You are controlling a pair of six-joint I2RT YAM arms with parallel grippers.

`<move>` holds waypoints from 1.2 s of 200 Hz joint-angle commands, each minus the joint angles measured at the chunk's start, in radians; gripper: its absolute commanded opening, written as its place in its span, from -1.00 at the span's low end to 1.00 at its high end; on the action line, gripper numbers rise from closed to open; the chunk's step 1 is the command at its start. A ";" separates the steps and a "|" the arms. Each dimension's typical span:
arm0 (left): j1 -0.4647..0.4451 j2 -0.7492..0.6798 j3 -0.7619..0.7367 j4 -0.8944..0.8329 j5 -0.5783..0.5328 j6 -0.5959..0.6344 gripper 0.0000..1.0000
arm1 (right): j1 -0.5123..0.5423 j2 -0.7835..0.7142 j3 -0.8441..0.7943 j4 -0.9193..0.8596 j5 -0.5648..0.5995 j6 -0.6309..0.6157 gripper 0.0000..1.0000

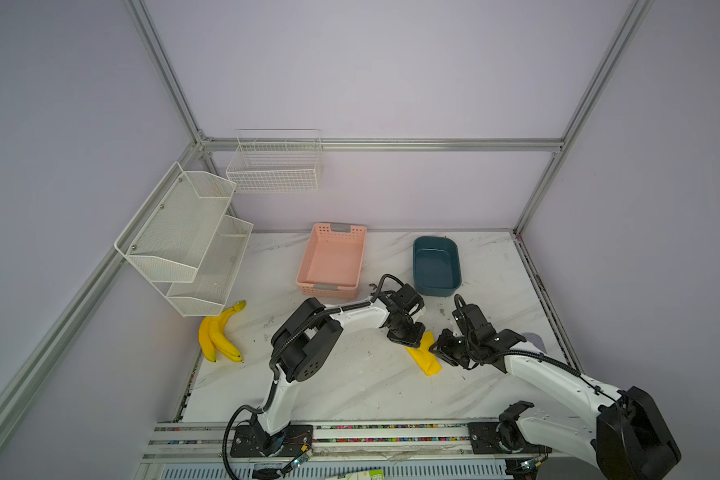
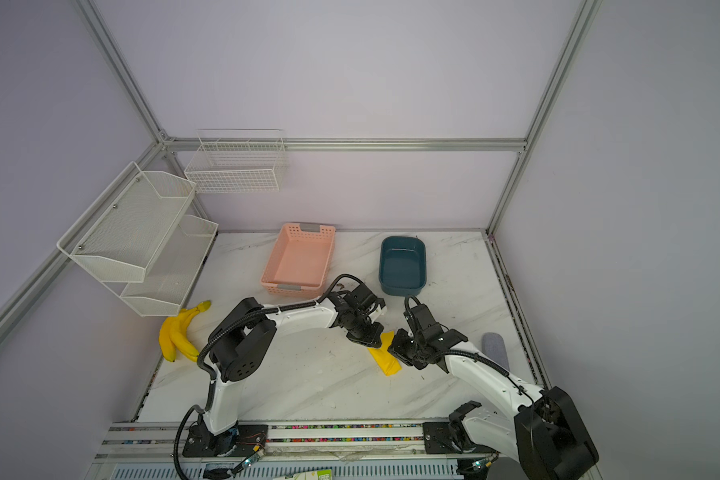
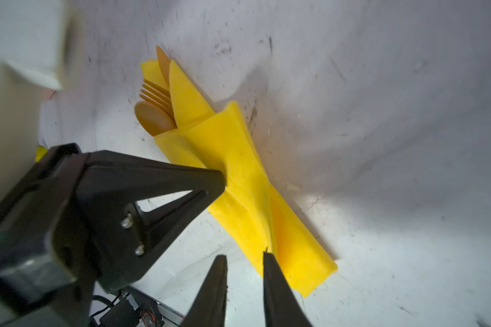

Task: Place the utensils on the paper napkin and roll it up

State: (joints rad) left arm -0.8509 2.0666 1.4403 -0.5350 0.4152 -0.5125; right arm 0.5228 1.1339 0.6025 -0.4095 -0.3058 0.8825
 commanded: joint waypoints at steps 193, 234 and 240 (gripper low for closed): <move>0.006 0.005 -0.036 0.029 -0.011 -0.006 -0.90 | -0.003 0.374 0.189 -0.031 0.033 -0.357 -0.54; 0.006 0.001 -0.034 0.031 -0.012 -0.006 -0.90 | -0.005 0.403 0.180 -0.031 0.036 -0.375 -0.45; 0.004 0.001 -0.033 0.032 -0.012 -0.006 -0.90 | -0.006 0.404 0.179 -0.031 0.039 -0.376 -0.44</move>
State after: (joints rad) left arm -0.8509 2.0666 1.4399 -0.5175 0.4118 -0.5129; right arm 0.5217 1.5200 0.7811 -0.4362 -0.2840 0.5331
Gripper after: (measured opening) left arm 0.052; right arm 0.273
